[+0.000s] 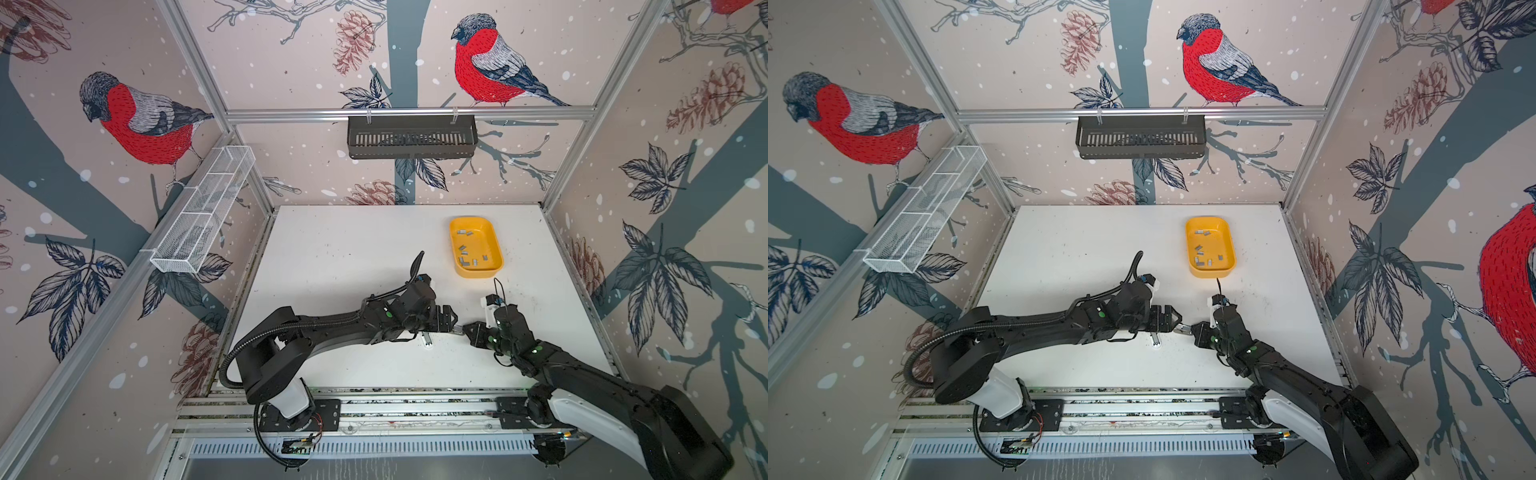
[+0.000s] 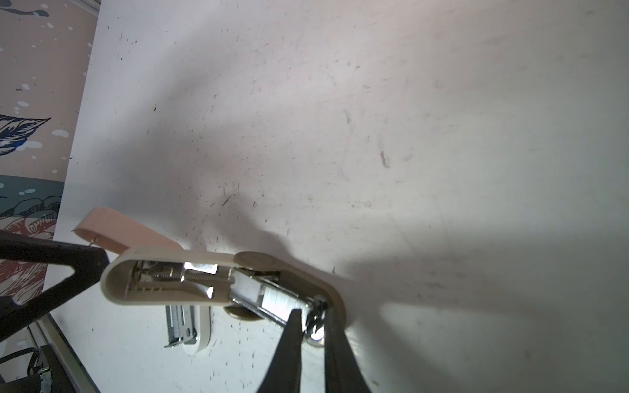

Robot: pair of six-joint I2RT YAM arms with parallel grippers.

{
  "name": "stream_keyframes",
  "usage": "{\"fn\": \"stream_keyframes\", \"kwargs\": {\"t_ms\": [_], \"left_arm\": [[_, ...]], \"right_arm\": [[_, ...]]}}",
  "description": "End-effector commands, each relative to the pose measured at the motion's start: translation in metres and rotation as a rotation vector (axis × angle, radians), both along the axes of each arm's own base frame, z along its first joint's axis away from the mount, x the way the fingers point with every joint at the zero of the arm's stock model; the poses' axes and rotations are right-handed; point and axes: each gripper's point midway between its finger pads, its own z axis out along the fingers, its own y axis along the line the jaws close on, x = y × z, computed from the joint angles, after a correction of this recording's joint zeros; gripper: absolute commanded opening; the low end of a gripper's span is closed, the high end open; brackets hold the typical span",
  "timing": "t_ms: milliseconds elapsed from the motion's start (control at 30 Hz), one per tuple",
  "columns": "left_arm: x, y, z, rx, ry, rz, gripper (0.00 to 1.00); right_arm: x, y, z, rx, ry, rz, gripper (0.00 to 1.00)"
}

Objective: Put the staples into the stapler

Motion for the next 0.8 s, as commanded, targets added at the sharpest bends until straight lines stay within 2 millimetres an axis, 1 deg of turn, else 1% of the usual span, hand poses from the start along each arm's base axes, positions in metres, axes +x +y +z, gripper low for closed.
{"fn": "stream_keyframes", "kwargs": {"t_ms": [0, 200, 400, 567, 767], "left_arm": [[0.004, -0.006, 0.007, -0.042, 0.0, 0.008, 0.94], [0.003, -0.011, 0.004, -0.058, 0.017, -0.012, 0.94], [0.002, -0.014, 0.004, -0.069, 0.026, -0.023, 0.94], [-0.002, -0.027, 0.011, -0.124, 0.029, -0.072, 0.93], [-0.002, -0.036, 0.022, -0.168, 0.01, -0.113, 0.93]], "right_arm": [[0.002, 0.001, 0.001, -0.003, -0.026, 0.014, 0.13], [0.002, 0.001, -0.002, -0.008, -0.02, 0.011, 0.11], [0.002, 0.0, -0.002, -0.006, -0.02, 0.007, 0.1], [0.001, -0.001, -0.005, -0.019, -0.016, 0.008, 0.1], [0.0, -0.002, -0.007, -0.019, -0.011, 0.007, 0.09]]}}
